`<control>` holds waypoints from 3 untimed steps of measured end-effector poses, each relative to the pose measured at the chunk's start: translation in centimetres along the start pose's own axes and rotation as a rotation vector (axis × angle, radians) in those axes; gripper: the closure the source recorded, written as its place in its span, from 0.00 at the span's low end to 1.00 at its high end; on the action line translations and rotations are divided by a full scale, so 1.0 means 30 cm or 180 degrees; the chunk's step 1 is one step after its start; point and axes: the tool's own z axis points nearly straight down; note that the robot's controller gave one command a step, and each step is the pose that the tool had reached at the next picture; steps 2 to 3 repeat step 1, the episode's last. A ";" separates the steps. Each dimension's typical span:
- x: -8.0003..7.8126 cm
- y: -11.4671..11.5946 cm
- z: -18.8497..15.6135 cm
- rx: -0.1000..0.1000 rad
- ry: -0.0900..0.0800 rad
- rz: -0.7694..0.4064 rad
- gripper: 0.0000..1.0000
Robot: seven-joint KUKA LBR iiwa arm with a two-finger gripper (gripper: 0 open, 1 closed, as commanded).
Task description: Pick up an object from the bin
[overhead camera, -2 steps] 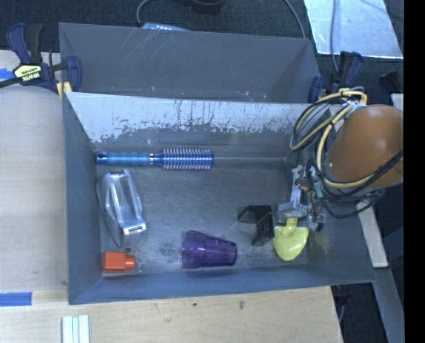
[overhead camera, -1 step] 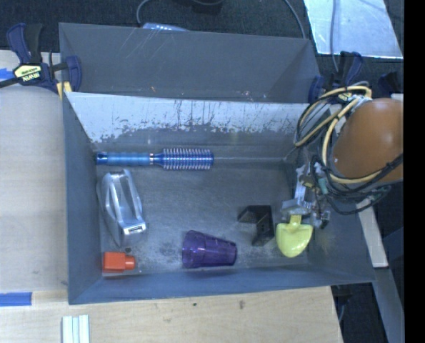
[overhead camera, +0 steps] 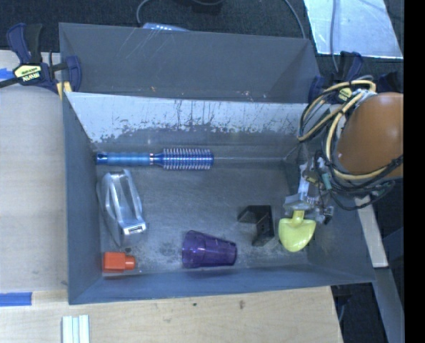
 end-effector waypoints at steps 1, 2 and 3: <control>0.000 0.002 -0.040 -0.0009 0.0000 0.0005 1.00; 0.000 0.002 -0.040 -0.0009 0.0000 0.0005 1.00; 0.000 0.002 -0.040 -0.0009 0.0000 0.0005 1.00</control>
Offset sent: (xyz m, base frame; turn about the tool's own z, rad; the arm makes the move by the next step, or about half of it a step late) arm -0.0001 0.0000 0.0369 0.0000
